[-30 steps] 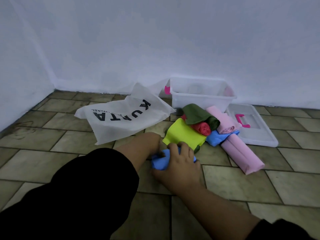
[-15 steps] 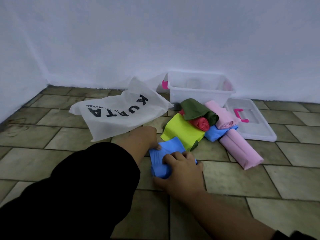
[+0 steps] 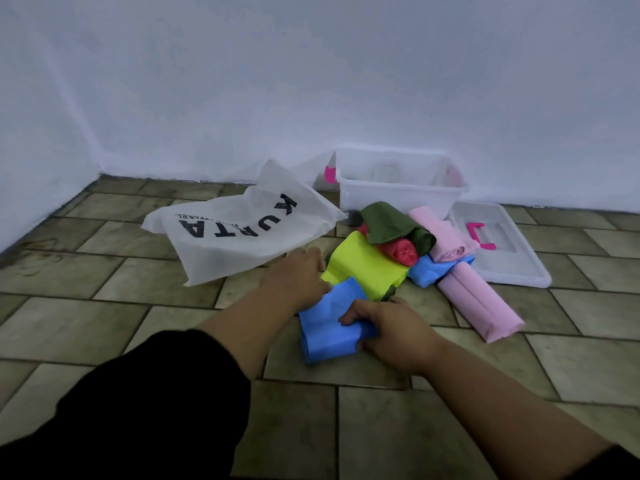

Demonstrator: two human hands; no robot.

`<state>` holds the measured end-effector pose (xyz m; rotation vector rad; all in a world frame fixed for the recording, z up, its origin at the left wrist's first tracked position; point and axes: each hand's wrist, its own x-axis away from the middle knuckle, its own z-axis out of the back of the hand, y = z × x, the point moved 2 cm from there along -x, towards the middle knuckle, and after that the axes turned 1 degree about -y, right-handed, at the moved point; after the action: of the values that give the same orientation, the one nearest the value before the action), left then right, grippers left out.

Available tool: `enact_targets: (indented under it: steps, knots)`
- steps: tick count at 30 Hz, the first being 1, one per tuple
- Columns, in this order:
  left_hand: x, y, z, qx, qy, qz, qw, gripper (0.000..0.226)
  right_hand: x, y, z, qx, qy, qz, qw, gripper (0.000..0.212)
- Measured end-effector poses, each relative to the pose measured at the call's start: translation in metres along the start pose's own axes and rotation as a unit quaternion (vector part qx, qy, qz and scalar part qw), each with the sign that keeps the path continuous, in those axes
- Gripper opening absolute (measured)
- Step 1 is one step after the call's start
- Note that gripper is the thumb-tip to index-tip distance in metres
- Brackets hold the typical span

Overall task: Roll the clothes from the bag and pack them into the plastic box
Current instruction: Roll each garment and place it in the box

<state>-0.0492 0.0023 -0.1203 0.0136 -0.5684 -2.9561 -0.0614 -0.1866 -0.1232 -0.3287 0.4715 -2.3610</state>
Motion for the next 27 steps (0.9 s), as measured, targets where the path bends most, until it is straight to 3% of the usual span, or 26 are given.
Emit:
enact_targets:
  steps: [2, 4, 5, 9, 15, 18, 20, 23, 27]
  knots:
    - [0.017, 0.011, 0.008, 0.065, -0.096, -0.027, 0.993, 0.043, -0.003, 0.002, 0.002, -0.016, 0.001, 0.002, 1.000, 0.036]
    - [0.035, 0.020, 0.005, -0.002, -0.232, -0.051, 0.971, 0.052, -0.004, 0.003, 0.002, -0.016, 0.002, 0.007, 1.000, 0.036]
    - [0.042, 0.021, 0.002, -0.044, -0.248, -0.059, 0.966, 0.055, -0.005, 0.003, 0.002, -0.013, 0.004, 0.008, 1.000, 0.036]
    - [0.051, 0.019, -0.002, -0.044, -0.187, -0.043, 0.980, 0.043, -0.005, 0.004, 0.002, 0.011, 0.022, 0.018, 1.000, 0.035]
    - [0.050, 0.016, 0.002, -0.066, -0.231, -0.026, 0.970, 0.035, 0.006, 0.019, -0.003, 0.015, 0.053, -0.030, 0.998, 0.020]
    - [0.051, 0.018, 0.004, -0.139, -0.182, -0.045, 0.972, 0.036, 0.003, 0.019, -0.008, 0.027, 0.054, -0.034, 0.998, 0.022]
    - [0.053, 0.022, 0.002, -0.123, -0.131, -0.075, 0.981, 0.041, -0.002, 0.019, -0.010, 0.063, 0.058, -0.036, 0.996, 0.027]
    - [0.057, 0.026, -0.008, -0.085, -0.141, -0.108, 0.980, 0.045, -0.006, 0.017, -0.011, 0.123, 0.073, -0.040, 0.989, 0.034]
    - [0.049, 0.021, -0.010, -0.068, -0.151, -0.065, 0.984, 0.038, -0.001, 0.004, -0.007, 0.106, 0.160, 0.045, 0.980, 0.021]
